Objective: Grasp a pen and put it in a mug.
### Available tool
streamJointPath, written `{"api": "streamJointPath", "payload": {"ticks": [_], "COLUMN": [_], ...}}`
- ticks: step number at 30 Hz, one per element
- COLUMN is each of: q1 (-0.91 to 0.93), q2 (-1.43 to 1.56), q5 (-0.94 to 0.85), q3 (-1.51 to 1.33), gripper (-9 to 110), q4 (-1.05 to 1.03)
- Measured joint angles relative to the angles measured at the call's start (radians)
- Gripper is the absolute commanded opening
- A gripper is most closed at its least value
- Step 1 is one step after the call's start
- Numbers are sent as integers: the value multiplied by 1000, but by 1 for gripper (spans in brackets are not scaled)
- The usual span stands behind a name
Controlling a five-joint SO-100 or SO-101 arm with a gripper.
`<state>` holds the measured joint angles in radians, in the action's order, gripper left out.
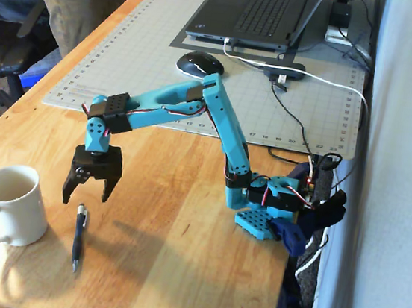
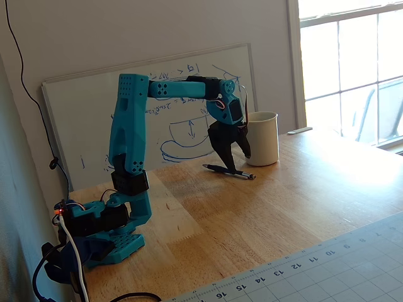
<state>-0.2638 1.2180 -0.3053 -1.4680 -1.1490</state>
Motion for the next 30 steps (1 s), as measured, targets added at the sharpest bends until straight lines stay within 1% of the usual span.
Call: {"api": "streamJointPath", "payload": {"ticks": [11,26,30], "q1": [-46,-57,-57], "q2": [-112,-123,-123], "q5": [0,0,0], "q3": [15,17,17], "gripper": [30,30,27], "q4": [0,0,0]}}
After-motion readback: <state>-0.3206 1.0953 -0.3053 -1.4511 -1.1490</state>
